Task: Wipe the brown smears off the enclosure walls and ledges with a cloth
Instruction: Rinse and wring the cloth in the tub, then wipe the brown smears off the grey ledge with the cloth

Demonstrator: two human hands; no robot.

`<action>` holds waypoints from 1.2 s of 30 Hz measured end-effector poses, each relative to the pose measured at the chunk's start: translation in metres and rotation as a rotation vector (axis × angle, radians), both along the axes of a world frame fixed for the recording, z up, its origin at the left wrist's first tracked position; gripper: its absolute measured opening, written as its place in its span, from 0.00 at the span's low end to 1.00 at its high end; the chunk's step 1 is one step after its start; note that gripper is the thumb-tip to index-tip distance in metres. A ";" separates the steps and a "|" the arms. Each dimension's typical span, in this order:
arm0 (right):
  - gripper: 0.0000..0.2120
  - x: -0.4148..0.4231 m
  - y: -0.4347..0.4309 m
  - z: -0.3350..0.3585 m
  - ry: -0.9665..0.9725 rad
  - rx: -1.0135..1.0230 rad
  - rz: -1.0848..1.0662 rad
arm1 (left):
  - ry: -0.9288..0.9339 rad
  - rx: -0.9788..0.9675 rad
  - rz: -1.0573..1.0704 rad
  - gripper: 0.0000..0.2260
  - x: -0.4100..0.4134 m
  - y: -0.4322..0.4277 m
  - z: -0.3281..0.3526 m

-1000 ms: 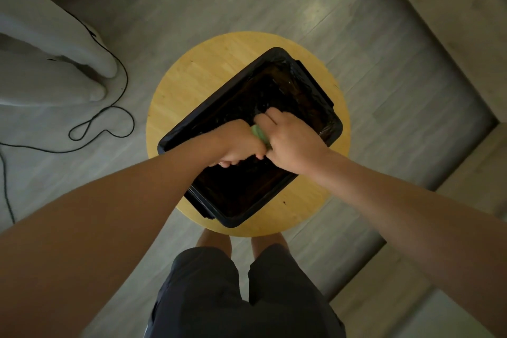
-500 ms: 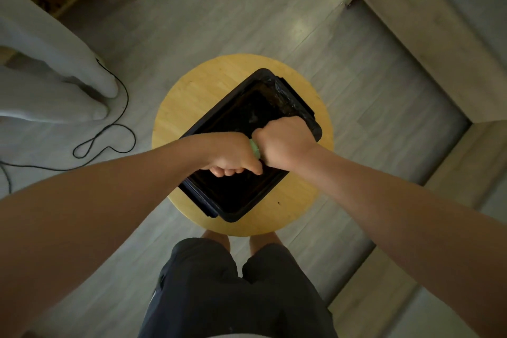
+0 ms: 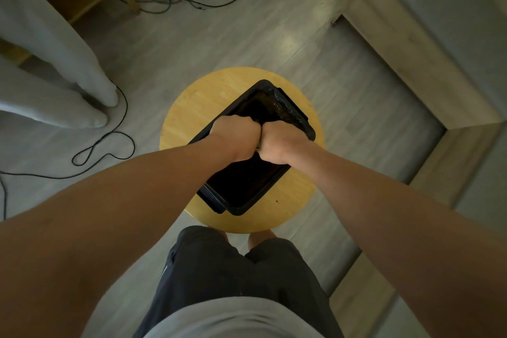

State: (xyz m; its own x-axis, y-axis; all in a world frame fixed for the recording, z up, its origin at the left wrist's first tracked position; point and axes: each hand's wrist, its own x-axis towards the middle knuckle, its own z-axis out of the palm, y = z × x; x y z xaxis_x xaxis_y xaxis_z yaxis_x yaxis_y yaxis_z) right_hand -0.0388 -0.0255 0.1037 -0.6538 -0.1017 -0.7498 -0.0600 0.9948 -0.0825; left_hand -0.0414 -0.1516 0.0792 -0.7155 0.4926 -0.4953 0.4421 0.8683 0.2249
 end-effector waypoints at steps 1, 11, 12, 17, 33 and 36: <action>0.09 0.000 0.000 0.001 -0.005 -0.004 -0.010 | 0.007 0.005 -0.007 0.05 0.000 -0.001 0.002; 0.09 -0.002 -0.005 0.014 -0.018 -0.102 -0.061 | 0.099 -0.075 -0.145 0.02 -0.008 -0.013 0.031; 0.10 -0.003 -0.005 0.015 -0.037 -0.106 -0.047 | 0.103 -0.078 -0.154 0.02 -0.008 -0.013 0.033; 0.11 -0.002 0.007 0.018 0.052 -0.231 -0.056 | 0.139 -0.134 -0.121 0.04 -0.008 -0.007 0.045; 0.26 0.061 0.269 -0.025 -0.320 -0.848 -1.119 | -0.665 0.202 0.786 0.38 0.020 0.225 0.035; 0.20 0.083 0.375 -0.012 -0.174 -0.992 -1.448 | -0.640 0.306 0.589 0.25 0.025 0.348 0.044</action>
State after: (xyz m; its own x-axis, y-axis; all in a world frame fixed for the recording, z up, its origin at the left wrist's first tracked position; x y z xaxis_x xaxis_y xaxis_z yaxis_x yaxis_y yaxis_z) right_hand 0.0443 0.3494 0.0915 -0.5497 0.0155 -0.8352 0.8188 -0.1879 -0.5424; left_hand -0.0168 0.1962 0.1229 -0.5266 0.3102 -0.7915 -0.3407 0.7760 0.5308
